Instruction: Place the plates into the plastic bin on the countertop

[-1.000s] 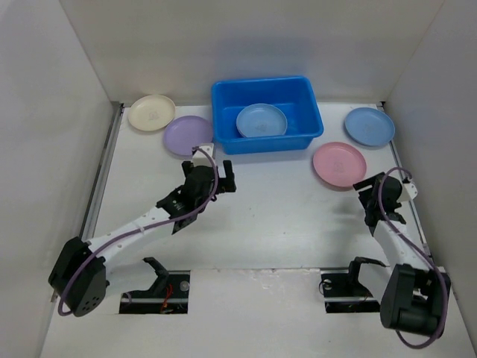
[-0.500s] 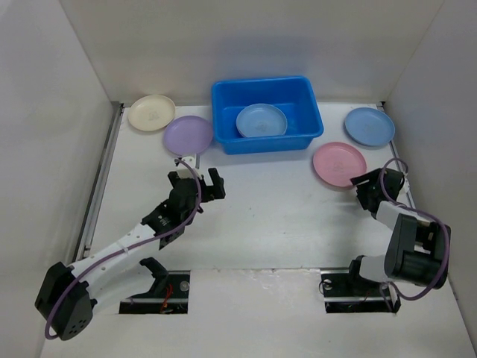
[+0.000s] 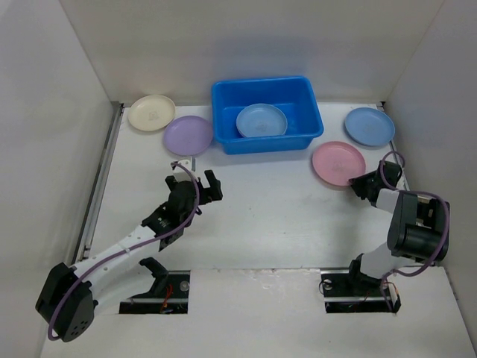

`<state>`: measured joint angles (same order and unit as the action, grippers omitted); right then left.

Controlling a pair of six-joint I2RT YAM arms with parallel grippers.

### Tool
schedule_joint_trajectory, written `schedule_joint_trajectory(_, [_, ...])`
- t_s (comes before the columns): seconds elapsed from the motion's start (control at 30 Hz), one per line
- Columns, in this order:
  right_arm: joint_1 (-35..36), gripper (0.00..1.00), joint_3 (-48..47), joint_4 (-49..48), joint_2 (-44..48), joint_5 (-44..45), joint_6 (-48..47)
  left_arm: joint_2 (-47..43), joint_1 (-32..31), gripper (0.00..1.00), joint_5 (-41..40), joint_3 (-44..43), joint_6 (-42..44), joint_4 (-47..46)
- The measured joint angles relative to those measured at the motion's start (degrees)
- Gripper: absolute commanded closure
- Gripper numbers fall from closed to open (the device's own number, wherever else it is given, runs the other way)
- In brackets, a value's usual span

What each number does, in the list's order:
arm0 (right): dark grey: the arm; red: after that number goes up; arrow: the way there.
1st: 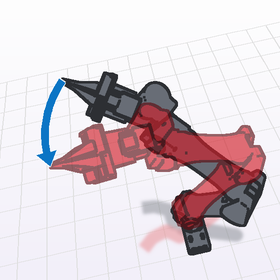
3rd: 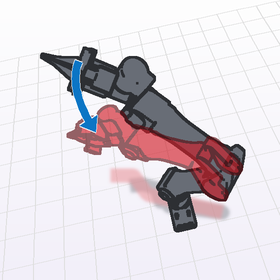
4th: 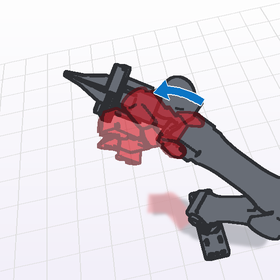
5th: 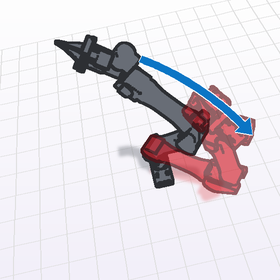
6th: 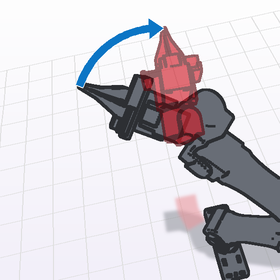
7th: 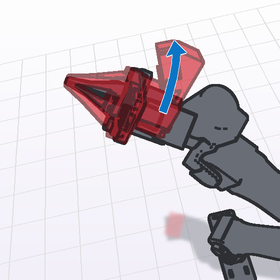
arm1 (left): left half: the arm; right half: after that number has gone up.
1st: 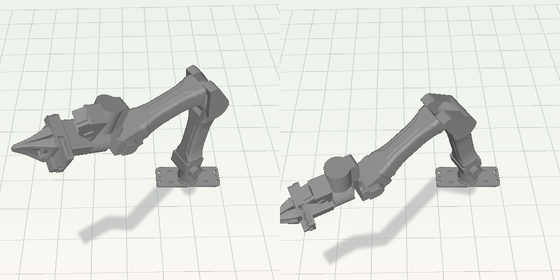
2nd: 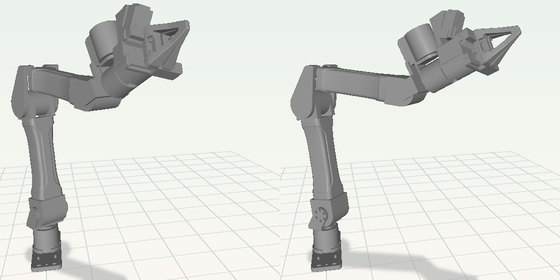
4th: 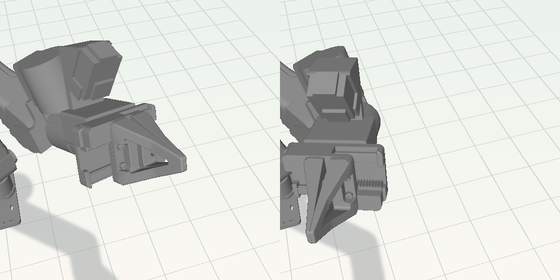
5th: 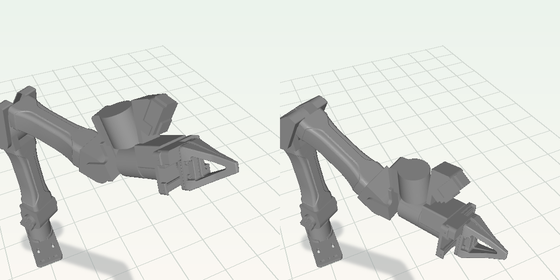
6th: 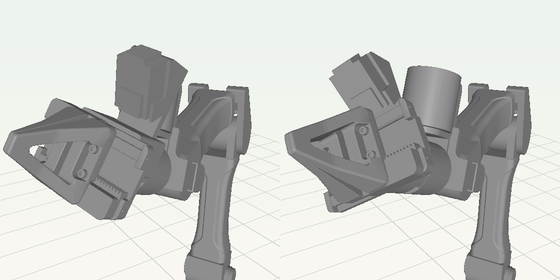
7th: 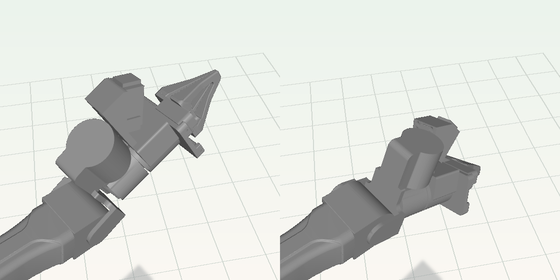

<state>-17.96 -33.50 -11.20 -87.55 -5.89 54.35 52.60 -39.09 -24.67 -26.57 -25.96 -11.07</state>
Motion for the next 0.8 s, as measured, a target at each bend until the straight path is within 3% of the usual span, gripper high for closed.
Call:
schedule_joint_trajectory(0.13, [0.0,0.93,0.24,0.46,0.11,-0.17,0.66,-0.48,0.2,0.0,0.0,0.0,-0.31,-0.31])
schedule_joint_trajectory(0.27, [0.42,0.97,3.5,1.2,6.32,-0.17,0.9,-0.72,0.37,0.0,-0.02,0.55,-0.63,-0.92])
schedule_joint_trajectory(0.47, [2.36,0.98,10.12,7.26,30.67,0.9,0.79,-1.29,1.38,0.0,-0.13,1.49,-1.4,-1.36])
schedule_joint_trajectory(0.63, [9.22,0.97,7.08,17.44,49.16,7.19,-0.96,-1.64,2.14,0.0,-0.35,1.6,-1.99,-1.55])
schedule_joint_trajectory(0.7, [12.39,0.97,1.6,20.57,48.89,8.98,-1.95,-1.66,2.14,0.0,-0.42,1.6,-2.1,-1.57])
schedule_joint_trajectory(0.8, [17.27,0.96,-10.19,22.36,40.83,10.84,-3.61,-1.62,2.14,0.0,-0.44,1.6,-2.25,-1.57])
